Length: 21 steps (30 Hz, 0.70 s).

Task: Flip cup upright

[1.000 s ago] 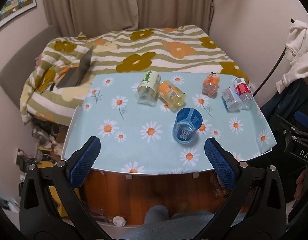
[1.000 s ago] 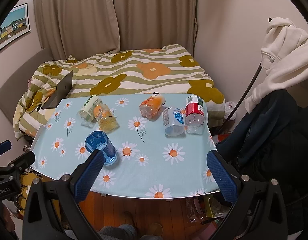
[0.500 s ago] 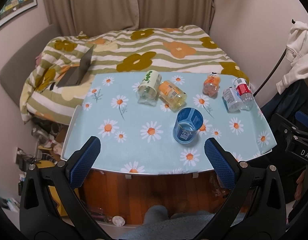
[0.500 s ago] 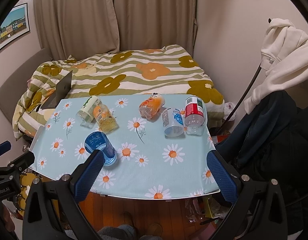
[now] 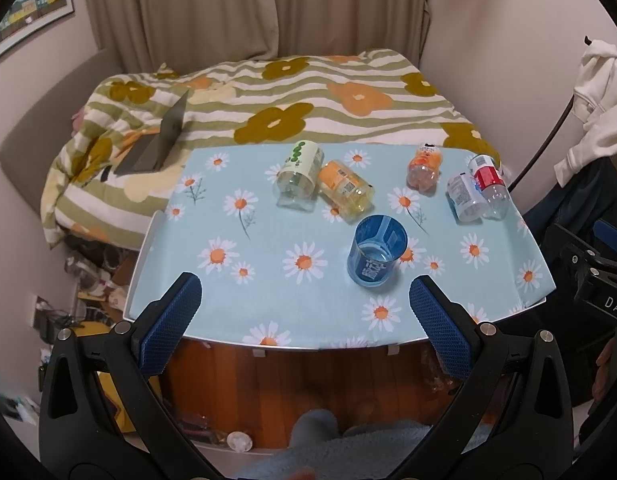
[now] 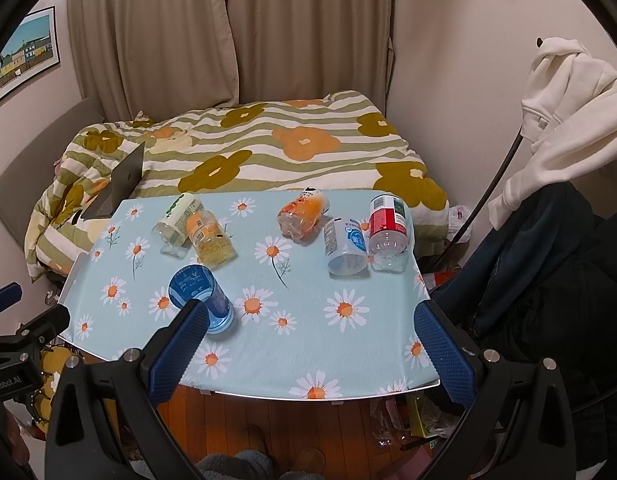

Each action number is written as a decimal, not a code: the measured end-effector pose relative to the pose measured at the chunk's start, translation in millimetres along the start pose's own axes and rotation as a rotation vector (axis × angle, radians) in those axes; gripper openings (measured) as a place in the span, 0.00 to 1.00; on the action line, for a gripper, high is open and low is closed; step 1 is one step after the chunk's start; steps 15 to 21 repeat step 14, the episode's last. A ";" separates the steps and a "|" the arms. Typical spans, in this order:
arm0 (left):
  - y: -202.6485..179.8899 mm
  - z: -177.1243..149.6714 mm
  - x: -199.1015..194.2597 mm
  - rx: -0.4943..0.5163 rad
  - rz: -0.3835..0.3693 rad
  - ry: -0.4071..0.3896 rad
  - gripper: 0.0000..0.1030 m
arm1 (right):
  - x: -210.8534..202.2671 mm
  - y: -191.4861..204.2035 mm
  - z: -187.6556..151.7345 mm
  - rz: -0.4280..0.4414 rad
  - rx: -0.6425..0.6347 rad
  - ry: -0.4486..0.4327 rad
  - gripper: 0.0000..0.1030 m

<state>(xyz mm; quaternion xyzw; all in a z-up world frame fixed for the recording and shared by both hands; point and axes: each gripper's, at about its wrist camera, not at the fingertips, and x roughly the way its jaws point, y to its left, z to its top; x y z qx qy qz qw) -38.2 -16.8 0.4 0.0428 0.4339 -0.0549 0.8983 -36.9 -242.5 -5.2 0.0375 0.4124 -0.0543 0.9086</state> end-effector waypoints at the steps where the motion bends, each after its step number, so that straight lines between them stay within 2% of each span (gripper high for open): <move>1: 0.1 0.5 0.4 0.000 0.000 0.000 1.00 | 0.0 0.0 0.0 0.000 0.000 0.000 1.00; 11: 1.6 7.0 -3.3 0.006 0.036 -0.020 1.00 | 0.4 -0.7 2.8 0.003 -0.004 0.001 0.99; 21: 2.4 6.8 -3.7 0.002 0.032 -0.024 1.00 | 1.1 -1.8 6.6 0.005 -0.004 0.000 0.99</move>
